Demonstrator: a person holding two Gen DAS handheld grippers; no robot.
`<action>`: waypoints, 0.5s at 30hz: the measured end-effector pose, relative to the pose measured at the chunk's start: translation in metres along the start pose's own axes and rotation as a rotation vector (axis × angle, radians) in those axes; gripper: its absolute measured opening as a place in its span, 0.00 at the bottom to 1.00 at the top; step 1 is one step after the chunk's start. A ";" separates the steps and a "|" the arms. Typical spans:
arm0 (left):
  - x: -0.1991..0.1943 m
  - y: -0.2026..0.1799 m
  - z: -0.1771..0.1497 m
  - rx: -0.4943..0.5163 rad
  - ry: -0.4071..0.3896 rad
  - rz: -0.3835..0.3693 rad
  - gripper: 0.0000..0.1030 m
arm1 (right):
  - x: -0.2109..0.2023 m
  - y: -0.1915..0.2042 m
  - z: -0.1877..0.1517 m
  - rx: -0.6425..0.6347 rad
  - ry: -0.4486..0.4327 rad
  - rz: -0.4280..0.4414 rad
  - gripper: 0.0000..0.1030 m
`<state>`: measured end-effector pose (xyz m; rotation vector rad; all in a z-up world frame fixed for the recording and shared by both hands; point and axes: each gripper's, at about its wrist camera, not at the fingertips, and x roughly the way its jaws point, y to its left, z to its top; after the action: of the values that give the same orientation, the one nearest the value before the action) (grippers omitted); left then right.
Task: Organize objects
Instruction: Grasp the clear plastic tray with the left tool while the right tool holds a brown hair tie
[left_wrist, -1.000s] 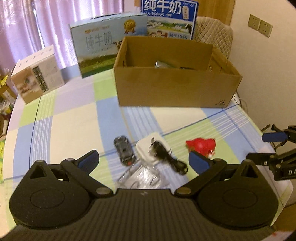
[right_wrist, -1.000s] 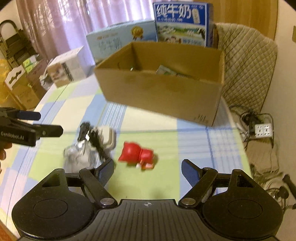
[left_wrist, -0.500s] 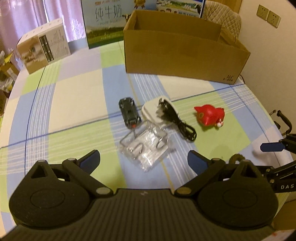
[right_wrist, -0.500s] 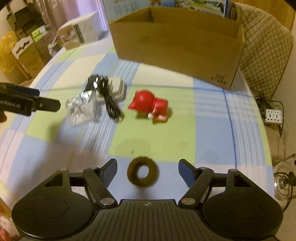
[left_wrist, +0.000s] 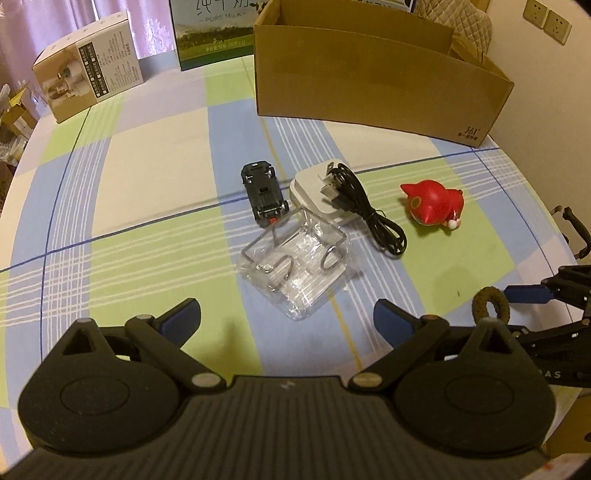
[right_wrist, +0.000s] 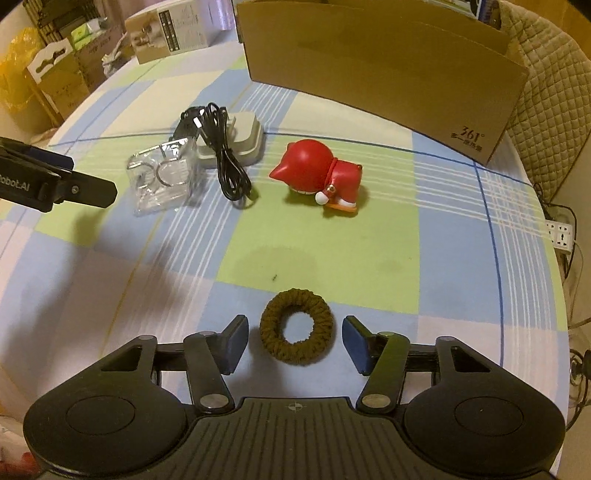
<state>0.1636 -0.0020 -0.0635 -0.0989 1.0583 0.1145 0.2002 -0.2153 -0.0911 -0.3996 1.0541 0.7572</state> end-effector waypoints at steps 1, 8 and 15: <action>0.001 0.000 0.000 0.002 0.000 -0.002 0.96 | 0.002 0.001 0.000 -0.005 0.006 -0.009 0.48; 0.009 -0.005 0.004 0.028 0.007 -0.012 0.95 | 0.004 0.000 0.002 -0.017 0.001 -0.035 0.24; 0.019 -0.005 0.010 0.060 0.006 -0.014 0.94 | 0.001 -0.011 0.003 0.036 0.002 -0.035 0.15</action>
<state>0.1825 -0.0049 -0.0748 -0.0524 1.0659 0.0692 0.2105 -0.2209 -0.0912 -0.3876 1.0590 0.7056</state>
